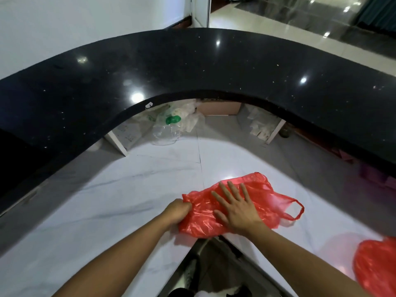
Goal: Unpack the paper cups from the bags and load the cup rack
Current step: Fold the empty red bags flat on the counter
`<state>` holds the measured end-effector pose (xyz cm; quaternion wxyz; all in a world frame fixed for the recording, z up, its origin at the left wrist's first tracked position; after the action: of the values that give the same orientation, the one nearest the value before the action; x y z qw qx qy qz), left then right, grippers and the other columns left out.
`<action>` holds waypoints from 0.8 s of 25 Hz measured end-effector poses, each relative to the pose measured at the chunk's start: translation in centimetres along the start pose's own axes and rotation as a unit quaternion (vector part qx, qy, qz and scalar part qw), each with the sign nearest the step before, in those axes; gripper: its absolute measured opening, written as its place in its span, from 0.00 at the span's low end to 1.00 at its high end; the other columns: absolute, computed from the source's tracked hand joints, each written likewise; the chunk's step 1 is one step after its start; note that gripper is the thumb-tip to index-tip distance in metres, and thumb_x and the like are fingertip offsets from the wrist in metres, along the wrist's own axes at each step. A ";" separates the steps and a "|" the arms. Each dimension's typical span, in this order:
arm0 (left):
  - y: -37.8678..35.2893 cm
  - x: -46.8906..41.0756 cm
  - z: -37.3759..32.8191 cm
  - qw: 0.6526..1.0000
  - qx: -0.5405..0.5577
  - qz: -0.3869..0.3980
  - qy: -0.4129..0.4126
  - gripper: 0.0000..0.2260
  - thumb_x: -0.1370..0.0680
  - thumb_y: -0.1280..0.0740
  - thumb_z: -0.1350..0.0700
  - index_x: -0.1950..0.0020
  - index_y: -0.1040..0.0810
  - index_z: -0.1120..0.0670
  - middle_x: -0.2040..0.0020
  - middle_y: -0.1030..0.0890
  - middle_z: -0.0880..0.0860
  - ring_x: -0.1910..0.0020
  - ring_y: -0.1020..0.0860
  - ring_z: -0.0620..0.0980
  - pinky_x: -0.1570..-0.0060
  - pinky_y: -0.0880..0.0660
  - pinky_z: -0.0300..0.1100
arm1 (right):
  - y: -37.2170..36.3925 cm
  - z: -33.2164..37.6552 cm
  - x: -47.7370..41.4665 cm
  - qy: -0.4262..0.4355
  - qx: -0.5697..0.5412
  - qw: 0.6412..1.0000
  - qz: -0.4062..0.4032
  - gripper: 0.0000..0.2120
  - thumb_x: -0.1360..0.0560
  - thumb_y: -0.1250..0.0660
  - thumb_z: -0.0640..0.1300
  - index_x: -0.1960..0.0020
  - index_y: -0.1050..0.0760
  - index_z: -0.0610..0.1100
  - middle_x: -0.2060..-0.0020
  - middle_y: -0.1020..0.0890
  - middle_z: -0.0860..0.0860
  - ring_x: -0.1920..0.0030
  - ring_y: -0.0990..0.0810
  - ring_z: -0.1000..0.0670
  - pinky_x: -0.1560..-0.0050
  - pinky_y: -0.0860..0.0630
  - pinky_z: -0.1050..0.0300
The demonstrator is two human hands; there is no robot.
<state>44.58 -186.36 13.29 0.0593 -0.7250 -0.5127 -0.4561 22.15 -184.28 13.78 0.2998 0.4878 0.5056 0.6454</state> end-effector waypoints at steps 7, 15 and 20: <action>-2.1 3.8 -2.8 0.818 -0.412 -0.282 -0.286 0.31 0.21 0.41 0.46 0.20 0.42 0.54 0.22 0.38 0.58 0.22 0.42 0.60 0.24 0.43 0.60 | -2.1 0.2 -0.8 -0.006 -0.031 0.999 0.041 0.32 0.21 0.63 0.70 0.22 0.67 0.63 0.22 0.68 0.53 0.24 0.73 0.44 0.27 0.68 0.31; -5.1 -1.8 1.3 0.821 -0.497 -0.183 -0.213 0.28 0.17 0.54 0.40 0.18 0.51 0.47 0.17 0.50 0.54 0.19 0.52 0.59 0.24 0.53 0.65 | -3.1 -1.1 -1.7 0.012 -0.036 0.999 0.019 0.30 0.20 0.62 0.69 0.21 0.64 0.63 0.21 0.65 0.54 0.22 0.71 0.46 0.25 0.63 0.31; -4.9 -2.3 2.3 0.819 -0.488 -0.193 -0.233 0.29 0.17 0.54 0.39 0.18 0.56 0.46 0.17 0.53 0.53 0.19 0.56 0.60 0.24 0.52 0.65 | -2.9 -5.7 -1.1 -0.045 -0.026 0.999 0.004 0.30 0.20 0.63 0.70 0.21 0.66 0.63 0.20 0.64 0.53 0.21 0.65 0.45 0.25 0.67 0.39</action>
<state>41.94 -184.40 8.46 -0.5124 -0.6298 -0.3510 -0.4664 16.89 -186.41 10.60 0.3325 0.5105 0.4723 0.6370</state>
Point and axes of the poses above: each hand's wrist, its own x-axis away from the middle knuckle, its own y-axis out of the back of the hand, z = x × y, the point moved 3 cm from there along -x, towards the middle knuckle
